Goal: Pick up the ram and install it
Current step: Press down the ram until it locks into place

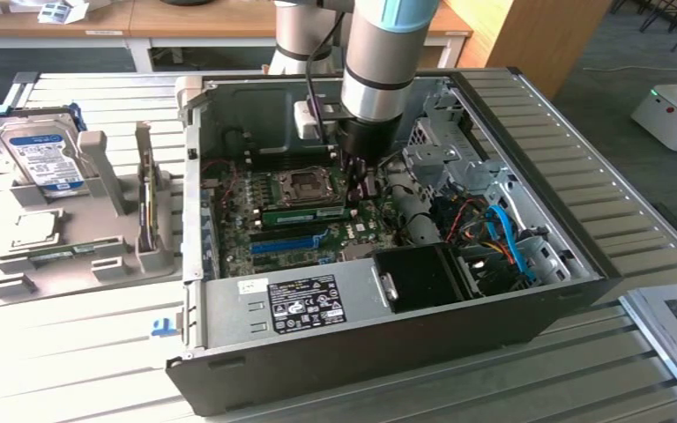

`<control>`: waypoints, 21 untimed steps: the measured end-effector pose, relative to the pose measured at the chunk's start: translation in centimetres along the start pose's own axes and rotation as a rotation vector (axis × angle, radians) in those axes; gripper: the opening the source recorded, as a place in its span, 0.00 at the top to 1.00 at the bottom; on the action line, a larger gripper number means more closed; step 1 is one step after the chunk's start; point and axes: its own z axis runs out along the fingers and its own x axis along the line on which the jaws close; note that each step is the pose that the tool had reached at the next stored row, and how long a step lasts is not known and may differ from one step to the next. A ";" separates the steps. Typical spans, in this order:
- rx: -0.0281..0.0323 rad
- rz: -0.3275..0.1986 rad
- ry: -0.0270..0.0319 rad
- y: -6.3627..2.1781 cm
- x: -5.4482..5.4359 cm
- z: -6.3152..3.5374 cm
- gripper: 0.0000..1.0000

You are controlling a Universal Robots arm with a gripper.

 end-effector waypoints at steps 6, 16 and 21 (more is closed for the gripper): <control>0.0001 0.000 -0.0001 0.00 0.0 0.03 0.90; 0.0000 0.000 -0.0001 0.00 0.0 0.07 0.90; 0.0000 0.000 -0.0002 0.00 0.0 0.10 0.90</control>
